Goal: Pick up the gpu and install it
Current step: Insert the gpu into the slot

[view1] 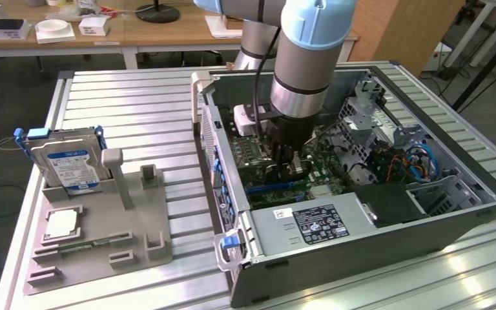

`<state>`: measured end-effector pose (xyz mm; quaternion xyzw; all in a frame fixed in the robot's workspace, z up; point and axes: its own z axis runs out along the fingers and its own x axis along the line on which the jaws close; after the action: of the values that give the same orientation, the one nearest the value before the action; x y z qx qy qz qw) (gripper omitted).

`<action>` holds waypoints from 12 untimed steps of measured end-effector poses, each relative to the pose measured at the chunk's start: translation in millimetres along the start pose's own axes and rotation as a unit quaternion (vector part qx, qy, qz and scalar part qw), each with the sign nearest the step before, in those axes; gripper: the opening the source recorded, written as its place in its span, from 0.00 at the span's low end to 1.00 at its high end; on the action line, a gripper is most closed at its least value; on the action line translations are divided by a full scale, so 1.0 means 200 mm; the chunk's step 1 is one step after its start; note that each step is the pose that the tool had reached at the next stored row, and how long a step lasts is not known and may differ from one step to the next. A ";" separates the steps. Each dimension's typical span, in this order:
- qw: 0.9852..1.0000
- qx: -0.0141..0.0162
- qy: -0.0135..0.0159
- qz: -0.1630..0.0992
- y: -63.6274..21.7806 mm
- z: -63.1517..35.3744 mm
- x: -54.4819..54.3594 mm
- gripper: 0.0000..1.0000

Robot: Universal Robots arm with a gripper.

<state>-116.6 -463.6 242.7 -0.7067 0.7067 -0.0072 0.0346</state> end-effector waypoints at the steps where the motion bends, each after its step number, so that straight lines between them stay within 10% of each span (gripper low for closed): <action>1: 1.000 0.000 0.000 0.000 0.000 0.000 0.00 0.28; 12: 1.000 -0.004 0.000 0.000 0.000 0.001 0.00 0.28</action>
<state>-116.6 -463.6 242.5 -0.7067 0.7068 -0.0046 0.0322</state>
